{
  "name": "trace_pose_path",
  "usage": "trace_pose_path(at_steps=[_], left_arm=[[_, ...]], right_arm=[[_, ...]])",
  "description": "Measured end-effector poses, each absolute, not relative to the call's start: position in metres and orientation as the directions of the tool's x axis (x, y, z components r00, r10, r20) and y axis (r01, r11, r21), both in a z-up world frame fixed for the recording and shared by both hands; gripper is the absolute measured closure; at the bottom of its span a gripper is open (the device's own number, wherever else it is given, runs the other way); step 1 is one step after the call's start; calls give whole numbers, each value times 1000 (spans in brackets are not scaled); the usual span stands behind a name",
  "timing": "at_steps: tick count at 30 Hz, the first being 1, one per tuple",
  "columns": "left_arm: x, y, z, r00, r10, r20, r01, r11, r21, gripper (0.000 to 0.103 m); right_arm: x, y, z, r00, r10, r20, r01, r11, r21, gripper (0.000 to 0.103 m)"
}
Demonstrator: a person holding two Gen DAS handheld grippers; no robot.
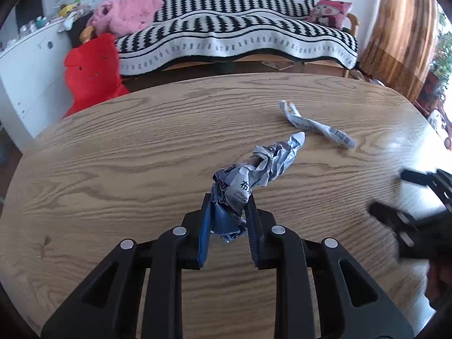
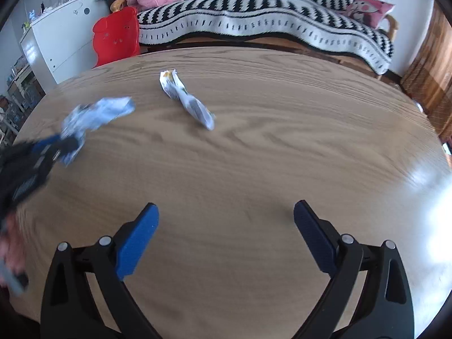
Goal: Collect trash
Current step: 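Grasp the crumpled blue-white wrapper with the left gripper while the right grasps the white strip wrapper, then carry both wrappers over the black bin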
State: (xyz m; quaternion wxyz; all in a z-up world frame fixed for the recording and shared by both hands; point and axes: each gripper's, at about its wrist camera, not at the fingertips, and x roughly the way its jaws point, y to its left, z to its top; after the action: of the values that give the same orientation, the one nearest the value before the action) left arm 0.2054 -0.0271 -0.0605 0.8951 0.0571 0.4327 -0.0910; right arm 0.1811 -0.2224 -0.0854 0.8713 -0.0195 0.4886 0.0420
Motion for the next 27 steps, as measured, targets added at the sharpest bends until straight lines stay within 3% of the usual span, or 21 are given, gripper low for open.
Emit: trace_pose_path(at_steps=[5, 8, 9, 10, 11, 12, 20, 27], left_arm=[[203, -9, -62, 573, -114, -812, 151, 988, -32, 81], [202, -6, -66, 574, -92, -814, 141, 990, -13, 81], [202, -6, -66, 573, -90, -815, 140, 990, -11, 81], [203, -6, -67, 571, -87, -816, 138, 990, -9, 81], [203, -6, -66, 571, -82, -817, 132, 991, -7, 81], [203, -7, -66, 572, -80, -816, 128, 992, -7, 81], [177, -52, -47, 581, -120, -805, 192, 981, -8, 81], [114, -141, -18, 567, -263, -780, 352, 934, -59, 81]], right_arm=[[237, -206, -85, 512, 48, -858, -107, 994, -8, 11], [256, -200, -84, 517, 45, -855, -100, 995, -8, 18], [258, -200, -82, 520, 47, -853, -99, 995, -6, 28], [258, -199, -79, 527, 52, -848, -100, 995, -1, 61], [256, -199, -76, 522, 68, -850, -102, 995, 17, 83], [253, -201, -75, 515, 81, -853, -99, 994, 34, 89], [157, -243, -42, 583, 38, -811, -42, 999, 17, 89], [12, -333, -18, 610, -53, -790, 116, 993, 23, 89]])
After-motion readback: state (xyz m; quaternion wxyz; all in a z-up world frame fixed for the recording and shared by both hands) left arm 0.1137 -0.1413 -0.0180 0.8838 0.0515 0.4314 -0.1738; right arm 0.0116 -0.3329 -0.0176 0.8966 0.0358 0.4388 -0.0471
